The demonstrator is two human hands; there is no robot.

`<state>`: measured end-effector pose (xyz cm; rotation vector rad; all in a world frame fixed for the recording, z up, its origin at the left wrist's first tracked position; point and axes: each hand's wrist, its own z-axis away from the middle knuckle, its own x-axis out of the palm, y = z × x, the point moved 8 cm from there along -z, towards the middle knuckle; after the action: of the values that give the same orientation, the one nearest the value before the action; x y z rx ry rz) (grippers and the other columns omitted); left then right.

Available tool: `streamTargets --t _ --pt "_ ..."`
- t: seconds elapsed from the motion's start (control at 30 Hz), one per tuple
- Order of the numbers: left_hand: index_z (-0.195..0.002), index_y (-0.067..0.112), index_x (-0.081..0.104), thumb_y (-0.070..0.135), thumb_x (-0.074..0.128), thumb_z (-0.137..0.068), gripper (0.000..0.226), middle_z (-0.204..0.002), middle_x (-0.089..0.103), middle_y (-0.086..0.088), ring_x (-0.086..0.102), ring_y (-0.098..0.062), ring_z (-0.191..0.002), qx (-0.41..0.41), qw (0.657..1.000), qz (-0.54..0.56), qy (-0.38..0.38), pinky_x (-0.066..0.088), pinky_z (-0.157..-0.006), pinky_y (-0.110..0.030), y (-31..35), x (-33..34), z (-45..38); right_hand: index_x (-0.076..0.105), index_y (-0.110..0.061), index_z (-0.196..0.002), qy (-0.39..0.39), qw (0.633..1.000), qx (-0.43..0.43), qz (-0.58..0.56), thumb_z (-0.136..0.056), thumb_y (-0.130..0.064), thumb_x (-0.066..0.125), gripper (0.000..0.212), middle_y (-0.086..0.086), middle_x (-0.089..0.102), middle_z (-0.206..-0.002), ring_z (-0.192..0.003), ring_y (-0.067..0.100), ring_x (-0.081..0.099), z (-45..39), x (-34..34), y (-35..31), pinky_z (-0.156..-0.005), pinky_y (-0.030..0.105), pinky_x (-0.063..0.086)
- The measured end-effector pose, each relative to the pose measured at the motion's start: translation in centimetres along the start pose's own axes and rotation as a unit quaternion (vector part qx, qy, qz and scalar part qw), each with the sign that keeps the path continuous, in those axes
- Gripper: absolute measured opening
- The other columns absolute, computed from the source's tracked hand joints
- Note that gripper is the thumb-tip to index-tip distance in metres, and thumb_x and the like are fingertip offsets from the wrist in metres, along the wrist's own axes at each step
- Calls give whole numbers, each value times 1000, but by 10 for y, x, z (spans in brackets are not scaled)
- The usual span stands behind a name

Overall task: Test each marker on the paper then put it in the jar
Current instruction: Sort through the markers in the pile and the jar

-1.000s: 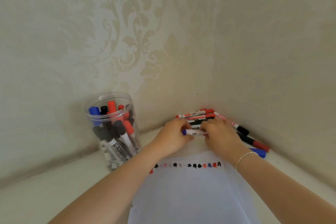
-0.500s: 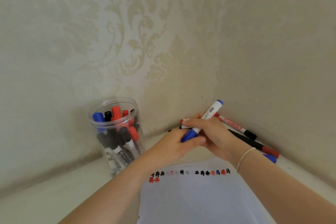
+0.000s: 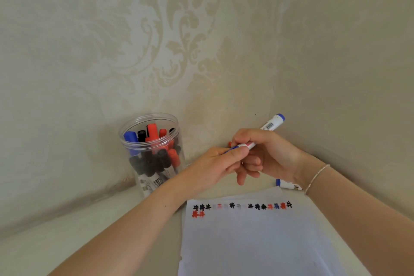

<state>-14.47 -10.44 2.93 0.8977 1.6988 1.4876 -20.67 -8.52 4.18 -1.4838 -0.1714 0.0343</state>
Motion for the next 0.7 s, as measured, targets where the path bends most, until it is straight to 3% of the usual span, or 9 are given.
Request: streamTargets --t 0.07,0.13,0.23,0.3,0.37,0.5,0.6,0.7 --pt "-42 20 39 37 53 -91 53 -57 42 -9 65 -21 -67 -5 999 38 -5 49 -69 -18 -4 1 0 52 -4 -76 -1 1000 5 3 -91 -15 42 21 5 29 -45 -36 22 51 -1 0 0 -47 30 26" --pt "-42 18 38 36 51 -92 55 -59 46 -10 64 -22 -66 -13 998 65 -6 49 -69 -19 -5 4 0 51 -5 -78 -8 1000 12 9 -91 -16 42 19 4 29 -46 -34 20 51 -2 1 0 -44 27 26" --pt "-40 20 46 37 48 -93 56 -64 43 -14 65 -21 -73 -33 991 125 -20 48 -92 -29 -7 7 5 53 -1 -68 2 998 -14 -56 -87 -11 42 24 8 38 -44 -30 16 45 -2 -12 -5 -35 19 28" --pt "-43 18 44 40 46 -92 53 -54 47 -13 67 -20 -86 -37 981 192 -19 36 -108 -38 -8 5 12 52 -1 -55 57 986 -58 -147 -80 -8 42 27 6 47 -47 -27 10 34 3 -39 -12 -30 14 27" --pt "-47 17 42 44 47 -93 53 -50 52 -7 68 -19 -92 -31 983 183 16 39 -106 -36 -10 -6 13 51 2 -57 112 980 -79 -146 -82 -7 41 28 3 45 -44 -28 9 27 7 -63 -14 -30 14 23" --pt "-63 13 48 35 51 -95 39 -63 66 4 67 -15 -84 -41 996 -29 77 52 -85 -26 -18 -13 7 52 -2 -62 172 970 -84 -148 -83 -9 47 23 1 30 -47 -31 9 21 5 -79 -2 -36 18 14" --pt "-92 18 60 39 67 -85 23 -82 63 14 56 -3 -77 -73 961 -266 38 48 -78 -21 -24 -11 13 44 -7 -62 195 964 -73 -163 -85 -8 48 23 0 29 -47 -31 9 21 3 -79 12 -34 17 16" --pt "-128 32 46 39 76 -77 60 -104 44 36 48 13 -96 -132 911 -382 -87 37 -79 -1 -38 1 28 40 -11 -62 218 957 -60 -182 -85 -7 49 25 0 31 -47 -32 9 22 3 -81 27 -33 17 17"
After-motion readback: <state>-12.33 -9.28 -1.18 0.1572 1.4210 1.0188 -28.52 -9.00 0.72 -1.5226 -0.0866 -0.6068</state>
